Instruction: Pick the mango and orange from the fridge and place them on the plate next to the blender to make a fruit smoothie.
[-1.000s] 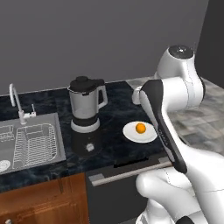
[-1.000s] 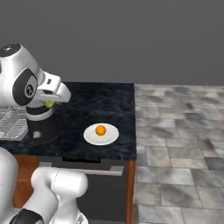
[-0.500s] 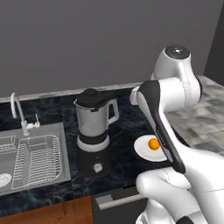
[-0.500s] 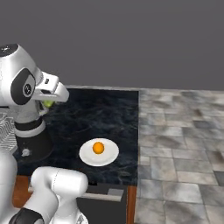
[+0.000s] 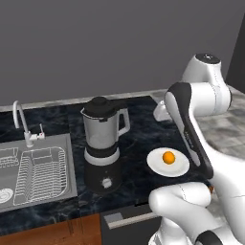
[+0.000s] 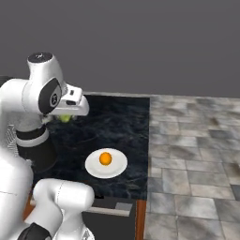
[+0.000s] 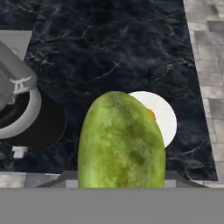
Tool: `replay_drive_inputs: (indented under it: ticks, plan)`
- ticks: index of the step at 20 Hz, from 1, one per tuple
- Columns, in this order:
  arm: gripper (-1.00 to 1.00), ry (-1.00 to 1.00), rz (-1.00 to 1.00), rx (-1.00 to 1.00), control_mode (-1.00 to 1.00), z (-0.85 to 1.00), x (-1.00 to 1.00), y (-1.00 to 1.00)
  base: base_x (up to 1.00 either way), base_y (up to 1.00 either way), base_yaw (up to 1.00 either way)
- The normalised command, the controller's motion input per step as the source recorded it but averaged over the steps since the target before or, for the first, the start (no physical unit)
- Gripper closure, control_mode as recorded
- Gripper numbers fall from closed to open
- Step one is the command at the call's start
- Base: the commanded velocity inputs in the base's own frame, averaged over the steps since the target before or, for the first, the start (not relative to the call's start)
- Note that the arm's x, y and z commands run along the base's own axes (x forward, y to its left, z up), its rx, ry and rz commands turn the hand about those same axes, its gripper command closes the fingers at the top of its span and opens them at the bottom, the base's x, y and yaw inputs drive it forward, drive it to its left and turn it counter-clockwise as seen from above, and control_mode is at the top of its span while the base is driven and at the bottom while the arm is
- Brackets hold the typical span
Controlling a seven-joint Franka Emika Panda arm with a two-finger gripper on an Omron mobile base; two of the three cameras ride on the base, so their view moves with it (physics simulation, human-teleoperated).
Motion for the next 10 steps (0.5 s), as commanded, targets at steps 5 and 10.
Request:
replay_drive_inputs:
  ticks: [5, 10]
  plan:
    - [1.0, 0.25, 0.33, 0.0, -1.0, -0.71, 0.23, -0.39, 0.0, 0.0, 0.0]
    - [1.0, 0.18, 0.36, -0.01, -1.0, -0.93, 0.42, -0.31, 0.0, 0.0, 0.0]
